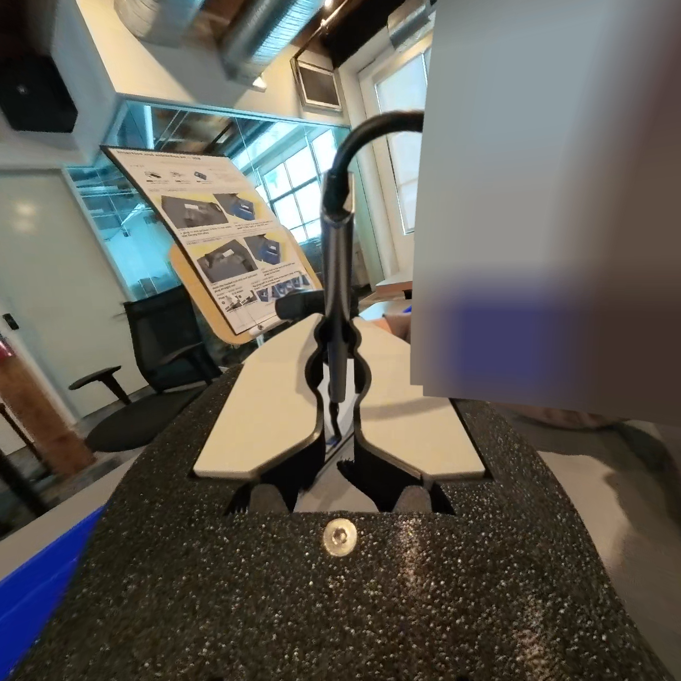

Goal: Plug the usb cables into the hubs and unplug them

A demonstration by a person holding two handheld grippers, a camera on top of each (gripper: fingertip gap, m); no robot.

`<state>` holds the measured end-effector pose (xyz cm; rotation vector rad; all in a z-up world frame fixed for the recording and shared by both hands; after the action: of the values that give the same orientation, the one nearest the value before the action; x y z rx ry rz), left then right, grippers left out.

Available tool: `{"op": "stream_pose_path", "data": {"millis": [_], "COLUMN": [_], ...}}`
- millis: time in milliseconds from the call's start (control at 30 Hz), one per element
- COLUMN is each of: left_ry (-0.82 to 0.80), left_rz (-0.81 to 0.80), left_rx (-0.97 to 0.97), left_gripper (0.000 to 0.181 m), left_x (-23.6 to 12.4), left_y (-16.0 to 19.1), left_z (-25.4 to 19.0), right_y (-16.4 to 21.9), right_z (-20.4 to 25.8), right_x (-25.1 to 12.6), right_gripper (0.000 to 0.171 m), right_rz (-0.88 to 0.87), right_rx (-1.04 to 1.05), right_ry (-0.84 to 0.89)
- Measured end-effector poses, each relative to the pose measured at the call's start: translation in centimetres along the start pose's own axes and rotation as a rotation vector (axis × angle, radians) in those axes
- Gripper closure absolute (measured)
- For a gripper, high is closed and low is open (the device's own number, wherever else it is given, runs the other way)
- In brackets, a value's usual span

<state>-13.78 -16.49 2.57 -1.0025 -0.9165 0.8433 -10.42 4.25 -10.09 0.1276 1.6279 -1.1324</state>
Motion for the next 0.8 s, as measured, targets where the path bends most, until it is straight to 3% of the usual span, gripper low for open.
{"op": "stream_pose_path", "data": {"millis": [367, 633, 800], "left_ry": [-0.031, -0.079, -0.103], "left_rz": [-0.008, -0.019, 0.006], "left_rx": [0.078, 0.072, 0.089], "left_gripper": [0.171, 0.171, 0.171], "left_x": [-1.3, -2.6, -2.8], "left_y": [-1.2, -1.2, -1.0], "left_z": [-0.1, 0.8, 1.1], "right_y": [3.3, 3.2, 2.9], "right_z": [-2.4, -2.7, -2.4], "right_x": [4.8, 5.9, 5.2], "right_gripper": [0.166, 0.165, 0.148], "right_rz": [0.14, 0.12, 0.054], "right_rx": [0.001, -0.043, -0.034], "right_ry": [-0.019, -0.008, 0.011]}}
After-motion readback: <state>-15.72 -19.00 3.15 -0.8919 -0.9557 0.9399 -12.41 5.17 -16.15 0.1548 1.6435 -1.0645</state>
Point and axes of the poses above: each gripper's, where its closed fingertips meet, x out along the fingers, y out of its underside, z = x × y across the jaws, the point moved 5 cm from there along -x, back along the fingers, and after that the axes turned 1 degree about -x, right-handed, at the moved point
